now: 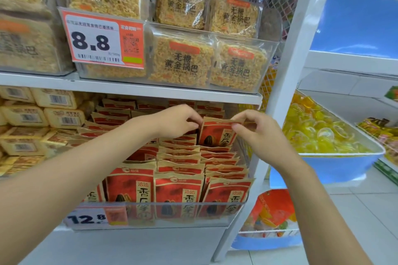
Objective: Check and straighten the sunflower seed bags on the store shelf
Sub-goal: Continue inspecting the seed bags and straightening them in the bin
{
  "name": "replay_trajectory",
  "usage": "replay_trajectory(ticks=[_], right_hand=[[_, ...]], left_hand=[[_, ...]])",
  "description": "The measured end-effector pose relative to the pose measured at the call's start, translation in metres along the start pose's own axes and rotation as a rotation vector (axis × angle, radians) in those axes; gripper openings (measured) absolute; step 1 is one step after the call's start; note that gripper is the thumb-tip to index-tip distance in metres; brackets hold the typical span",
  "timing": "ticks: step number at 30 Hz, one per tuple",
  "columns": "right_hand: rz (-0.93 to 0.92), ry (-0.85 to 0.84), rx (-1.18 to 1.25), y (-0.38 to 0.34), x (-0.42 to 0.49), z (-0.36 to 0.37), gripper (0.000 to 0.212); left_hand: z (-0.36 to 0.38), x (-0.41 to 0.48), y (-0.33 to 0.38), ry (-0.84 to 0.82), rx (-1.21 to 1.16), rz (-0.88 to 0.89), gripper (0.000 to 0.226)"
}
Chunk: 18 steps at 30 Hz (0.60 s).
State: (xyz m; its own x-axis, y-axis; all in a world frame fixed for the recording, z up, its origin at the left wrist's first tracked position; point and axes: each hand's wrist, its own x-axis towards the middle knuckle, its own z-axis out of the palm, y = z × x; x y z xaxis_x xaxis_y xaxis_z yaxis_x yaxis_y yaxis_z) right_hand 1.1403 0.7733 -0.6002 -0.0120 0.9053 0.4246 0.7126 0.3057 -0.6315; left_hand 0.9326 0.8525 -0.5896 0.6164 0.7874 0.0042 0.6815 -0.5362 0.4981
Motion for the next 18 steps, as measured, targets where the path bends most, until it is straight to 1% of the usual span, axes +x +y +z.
replay_trajectory(ticks=[1,3,4,6,8,11,14,18], right_hand=[[-0.024,-0.013,-0.107,0.002,0.002,0.002,0.012],[-0.037,-0.094,-0.308,0.004,0.006,0.006,0.019],[-0.028,-0.142,-0.386,0.004,0.009,0.008,0.022],[-0.02,-0.214,-0.487,0.001,0.014,0.009,0.027],[-0.069,-0.229,-0.536,-0.006,0.019,0.007,0.025],[-0.159,-0.2,-0.57,-0.009,0.023,0.007,0.024],[-0.162,-0.245,-0.633,-0.003,0.026,0.01,0.025],[-0.143,-0.308,-0.687,0.009,0.031,0.016,0.022]], left_hand=[[0.0,0.001,-0.001,-0.005,-0.02,-0.016,0.033],[-0.001,-0.001,0.0,-0.028,-0.11,-0.047,0.045],[-0.001,-0.002,0.0,-0.039,-0.158,-0.057,0.05],[-0.002,-0.005,0.001,-0.048,-0.212,-0.068,0.052],[-0.001,-0.008,0.002,-0.021,-0.243,-0.047,0.05],[-0.001,-0.014,0.003,0.03,-0.307,-0.009,0.049],[0.0,-0.017,0.002,0.04,-0.351,0.02,0.049],[0.007,-0.019,0.001,-0.001,-0.242,-0.008,0.047]])
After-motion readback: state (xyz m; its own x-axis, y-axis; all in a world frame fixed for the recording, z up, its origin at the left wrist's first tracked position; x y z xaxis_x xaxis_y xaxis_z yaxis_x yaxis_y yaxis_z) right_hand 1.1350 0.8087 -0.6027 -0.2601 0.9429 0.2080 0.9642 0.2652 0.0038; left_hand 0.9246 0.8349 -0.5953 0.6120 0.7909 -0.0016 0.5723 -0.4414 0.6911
